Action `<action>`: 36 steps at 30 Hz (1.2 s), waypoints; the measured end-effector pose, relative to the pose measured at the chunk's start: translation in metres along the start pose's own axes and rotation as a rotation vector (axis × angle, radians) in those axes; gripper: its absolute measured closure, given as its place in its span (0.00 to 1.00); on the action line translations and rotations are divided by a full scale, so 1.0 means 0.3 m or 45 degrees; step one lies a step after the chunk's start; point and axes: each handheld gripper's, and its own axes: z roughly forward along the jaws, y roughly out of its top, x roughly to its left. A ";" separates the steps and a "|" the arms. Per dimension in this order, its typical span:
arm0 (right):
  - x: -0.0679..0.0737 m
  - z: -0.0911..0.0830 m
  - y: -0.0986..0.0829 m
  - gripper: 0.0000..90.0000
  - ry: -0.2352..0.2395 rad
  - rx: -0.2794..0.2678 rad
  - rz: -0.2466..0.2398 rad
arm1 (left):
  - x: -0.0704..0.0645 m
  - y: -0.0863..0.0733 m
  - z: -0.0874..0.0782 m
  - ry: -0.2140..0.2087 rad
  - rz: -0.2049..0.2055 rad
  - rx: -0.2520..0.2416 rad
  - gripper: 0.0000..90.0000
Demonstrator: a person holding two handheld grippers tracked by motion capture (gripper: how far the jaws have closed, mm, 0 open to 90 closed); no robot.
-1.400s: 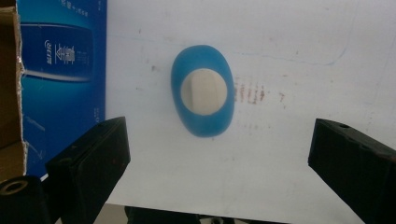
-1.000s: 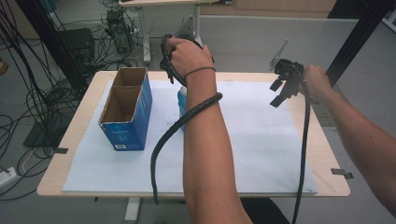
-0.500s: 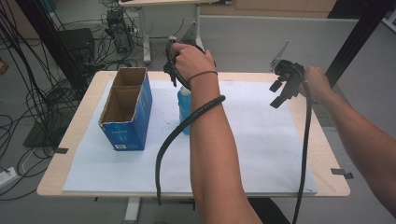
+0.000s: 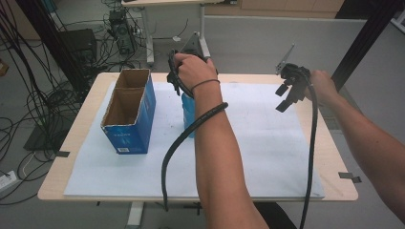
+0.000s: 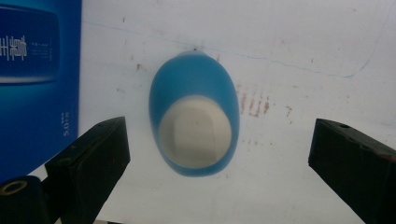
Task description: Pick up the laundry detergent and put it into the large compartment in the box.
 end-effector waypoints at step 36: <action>0.024 0.006 0.014 0.04 -0.010 0.018 -0.016 | 0.009 -0.014 0.064 0.026 -0.014 -0.020 0.06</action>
